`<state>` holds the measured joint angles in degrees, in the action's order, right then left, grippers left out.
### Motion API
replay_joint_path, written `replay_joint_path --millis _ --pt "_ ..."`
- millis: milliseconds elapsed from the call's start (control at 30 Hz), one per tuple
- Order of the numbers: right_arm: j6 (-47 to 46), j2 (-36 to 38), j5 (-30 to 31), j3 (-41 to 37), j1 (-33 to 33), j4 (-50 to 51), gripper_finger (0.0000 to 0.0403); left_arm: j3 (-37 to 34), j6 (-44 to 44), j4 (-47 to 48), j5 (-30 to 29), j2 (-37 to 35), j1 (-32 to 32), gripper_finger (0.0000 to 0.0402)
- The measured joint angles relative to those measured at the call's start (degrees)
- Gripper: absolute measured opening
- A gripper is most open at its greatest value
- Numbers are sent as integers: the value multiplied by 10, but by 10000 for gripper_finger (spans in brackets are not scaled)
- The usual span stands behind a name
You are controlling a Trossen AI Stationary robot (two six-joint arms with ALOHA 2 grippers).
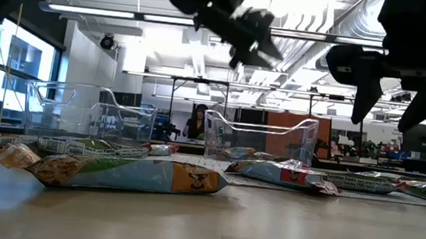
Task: Pick and place Granola Bars by type
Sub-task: Put the yellow granola bar into the top right transparent bin
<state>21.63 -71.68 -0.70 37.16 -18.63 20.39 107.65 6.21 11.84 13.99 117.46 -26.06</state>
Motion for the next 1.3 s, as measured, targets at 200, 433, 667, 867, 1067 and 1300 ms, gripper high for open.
replay_joint_path --millis 200,433,667,867,1067,1300 --pt "-33 -7 -44 -7 -1 -65 195 53 0 36 25 0 0 211" --pt "-27 -28 -70 -27 -10 -79 195 61 21 59 189 0 -1 211" --pt "14 -30 -50 17 -5 -43 186 61 69 51 311 -5 -1 211" --pt "-49 -30 -76 35 -2 -50 168 61 24 82 315 -45 13 211" --pt "-60 -30 -56 36 -6 -53 151 62 -66 296 273 -126 79 211" --pt "-57 -30 28 36 3 -74 158 52 -22 579 -89 -153 284 211"
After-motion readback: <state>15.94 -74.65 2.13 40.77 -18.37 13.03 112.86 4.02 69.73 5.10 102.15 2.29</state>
